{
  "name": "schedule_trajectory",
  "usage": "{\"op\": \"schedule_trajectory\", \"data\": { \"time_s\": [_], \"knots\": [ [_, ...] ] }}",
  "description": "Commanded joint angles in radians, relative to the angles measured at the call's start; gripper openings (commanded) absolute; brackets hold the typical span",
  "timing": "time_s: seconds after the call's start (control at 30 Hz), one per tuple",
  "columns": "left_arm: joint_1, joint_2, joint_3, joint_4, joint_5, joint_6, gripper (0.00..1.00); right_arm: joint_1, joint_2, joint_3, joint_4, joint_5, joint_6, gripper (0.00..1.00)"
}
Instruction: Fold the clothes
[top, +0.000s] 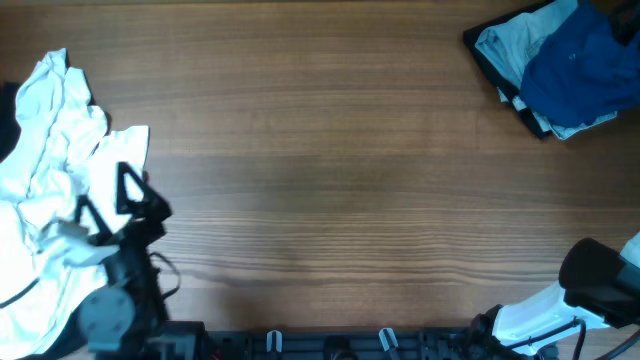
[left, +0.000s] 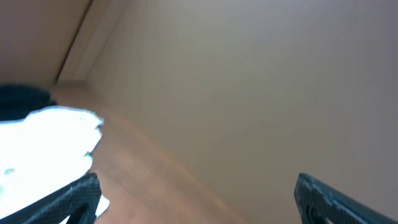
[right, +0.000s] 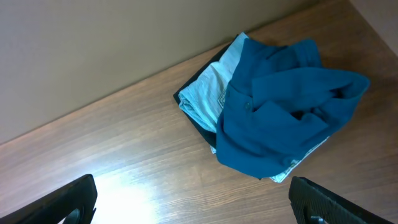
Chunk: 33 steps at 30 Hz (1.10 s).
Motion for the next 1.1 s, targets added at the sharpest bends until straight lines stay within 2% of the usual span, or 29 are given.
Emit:
{"op": "schedule_trajectory", "data": {
  "time_s": [0.0,0.17,0.47,0.67,1.07],
  "knots": [
    [0.007,-0.038,-0.182,0.113,-0.010,0.008,1.00,0.003,-0.005,-0.005,0.002,-0.001,0.000,1.00],
    [0.007,-0.103,-0.327,0.133,-0.010,0.009,1.00,0.003,-0.005,-0.005,0.002,-0.001,0.000,1.00],
    [0.024,-0.169,-0.432,0.097,-0.010,0.014,1.00,0.003,-0.005,-0.005,0.002,-0.001,0.000,1.00],
    [0.024,-0.172,-0.433,0.098,0.010,0.089,1.00,0.003,-0.005,-0.005,0.002,-0.001,0.000,1.00],
    [0.024,-0.084,-0.433,0.100,0.036,0.085,1.00,0.003,-0.005,-0.005,0.002,-0.001,0.000,1.00]
  ]
}}
